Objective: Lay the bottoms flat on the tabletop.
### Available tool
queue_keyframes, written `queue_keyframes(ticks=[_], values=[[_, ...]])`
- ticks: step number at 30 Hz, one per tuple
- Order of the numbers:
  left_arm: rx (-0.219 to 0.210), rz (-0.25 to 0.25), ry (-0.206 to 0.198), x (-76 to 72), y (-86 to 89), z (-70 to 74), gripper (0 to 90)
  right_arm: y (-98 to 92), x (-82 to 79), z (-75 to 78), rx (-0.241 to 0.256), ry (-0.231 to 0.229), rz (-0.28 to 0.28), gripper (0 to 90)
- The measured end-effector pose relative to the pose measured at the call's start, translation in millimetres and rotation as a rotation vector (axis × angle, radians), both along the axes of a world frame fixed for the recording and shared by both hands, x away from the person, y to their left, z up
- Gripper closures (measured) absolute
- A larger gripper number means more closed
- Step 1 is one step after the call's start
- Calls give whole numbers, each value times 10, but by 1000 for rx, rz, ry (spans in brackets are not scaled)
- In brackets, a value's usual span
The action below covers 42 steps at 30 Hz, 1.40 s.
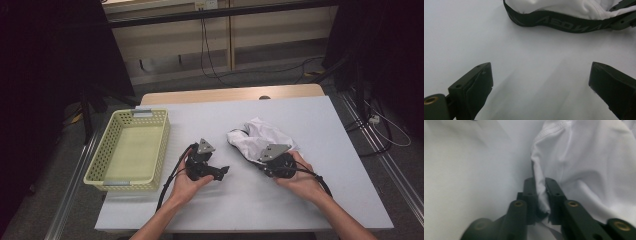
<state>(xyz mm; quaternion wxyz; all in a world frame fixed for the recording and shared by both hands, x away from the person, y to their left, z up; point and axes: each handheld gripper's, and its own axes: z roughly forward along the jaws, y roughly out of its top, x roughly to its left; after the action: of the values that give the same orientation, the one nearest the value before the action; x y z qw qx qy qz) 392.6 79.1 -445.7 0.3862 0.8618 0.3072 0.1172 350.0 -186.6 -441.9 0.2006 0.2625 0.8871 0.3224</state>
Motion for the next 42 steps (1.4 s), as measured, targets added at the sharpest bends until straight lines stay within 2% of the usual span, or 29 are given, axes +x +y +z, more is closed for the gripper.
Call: queue_keyframes(ticks=[4,7,9,13,16,19,24,27,28,30,33,36,38,39,40,42], values=[[-3,-4,-2,-7,-8,1,65,21,-31,142,61,-17,10,851],[2,-4,-5,-1,-9,0,65,40,-37,250,108,-37,-1,853],[0,-2,-9,-4,-10,8,65,42,-36,308,153,-35,-8,854],[-20,1,-27,-8,-9,34,66,35,-46,442,224,-46,-6,854],[-45,-9,-38,-6,-1,47,43,32,-62,547,258,-84,-12,854],[-46,-1,-49,-3,-2,52,49,27,-46,600,278,-109,-35,854],[-63,16,-62,30,42,88,61,50,-37,654,301,-122,-42,853],[-75,31,-79,69,46,114,69,55,-39,738,312,-154,-63,853],[-89,34,-84,79,36,113,70,47,-35,776,323,-163,-72,853],[-74,27,-75,111,5,124,75,11,-7,843,325,-186,-93,854],[-79,22,-87,132,-33,157,76,-117,96,886,339,-211,-143,854],[-77,19,-96,127,-60,164,76,-294,227,843,337,-219,-218,854],[-71,17,-87,121,-66,154,77,-399,306,776,325,-211,-265,854],[-58,13,-92,124,-58,153,76,-440,334,732,309,-207,-285,854],[-69,13,-79,122,-58,146,76,-473,357,684,287,-208,-301,855],[-64,15,-78,127,-48,149,74,-532,390,585,252,-200,-327,854]])
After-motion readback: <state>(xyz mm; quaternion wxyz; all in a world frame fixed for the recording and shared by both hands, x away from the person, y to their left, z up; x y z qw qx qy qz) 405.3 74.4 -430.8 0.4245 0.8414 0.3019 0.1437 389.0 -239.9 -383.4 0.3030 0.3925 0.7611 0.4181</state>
